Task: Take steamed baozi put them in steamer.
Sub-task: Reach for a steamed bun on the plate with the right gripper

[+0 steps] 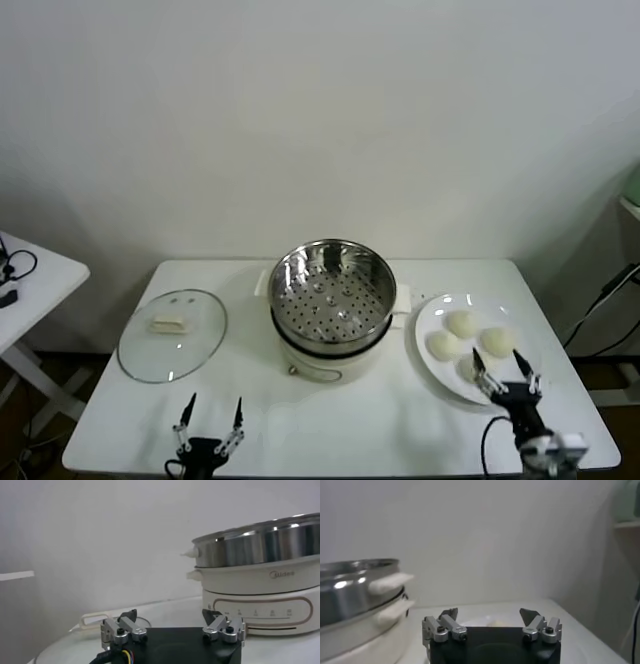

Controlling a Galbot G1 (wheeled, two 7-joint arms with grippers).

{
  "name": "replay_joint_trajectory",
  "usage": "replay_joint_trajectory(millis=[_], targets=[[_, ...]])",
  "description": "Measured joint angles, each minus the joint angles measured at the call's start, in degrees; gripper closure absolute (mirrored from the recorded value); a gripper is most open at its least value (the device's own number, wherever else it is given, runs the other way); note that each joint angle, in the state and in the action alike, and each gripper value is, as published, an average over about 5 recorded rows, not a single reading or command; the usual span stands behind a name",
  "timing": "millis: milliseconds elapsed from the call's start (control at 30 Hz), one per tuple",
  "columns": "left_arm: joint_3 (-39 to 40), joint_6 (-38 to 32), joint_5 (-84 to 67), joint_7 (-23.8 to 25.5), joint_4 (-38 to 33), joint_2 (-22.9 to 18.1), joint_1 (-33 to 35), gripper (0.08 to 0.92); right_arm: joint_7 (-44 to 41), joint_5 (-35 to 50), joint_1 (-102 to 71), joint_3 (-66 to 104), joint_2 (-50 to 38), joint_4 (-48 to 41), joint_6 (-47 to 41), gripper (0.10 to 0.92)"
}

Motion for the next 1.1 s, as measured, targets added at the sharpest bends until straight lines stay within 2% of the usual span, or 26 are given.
replay_joint_trajectory(millis=[267, 500, 667, 800, 1100], targets=[[0.02, 0.04, -0.44, 0.08, 0.46, 0.31, -0.66, 0.177, -1.3, 2.39, 17.24, -9.14, -12.52, -4.51, -11.93, 0.203], [-0.35, 0.11, -1.09, 0.15, 0.52, 0.54, -1.1, 0.177, -14.49, -4.29, 31.05, -21.77, -25.86, -9.54, -19.9, 0.203], [-0.62, 0.1, -1.4, 0.23, 0.76, 0.77, -1.48, 0.177, -28.06, -11.88, 39.97, -30.65, -33.54, -14.45, -18.44, 0.203], [-0.6, 0.14, -1.45, 0.49, 0.84, 0.81, -1.72, 0.177, -38.73, -16.2, 50.2, -40.81, -36.5, -19.53, -14.56, 0.203], [-0.53, 0.0, -1.39, 0.88, 1.4, 0.47, -1.37, 0.177, -56.21, -20.08, 77.85, -69.77, -33.26, -32.5, -7.01, 0.203]])
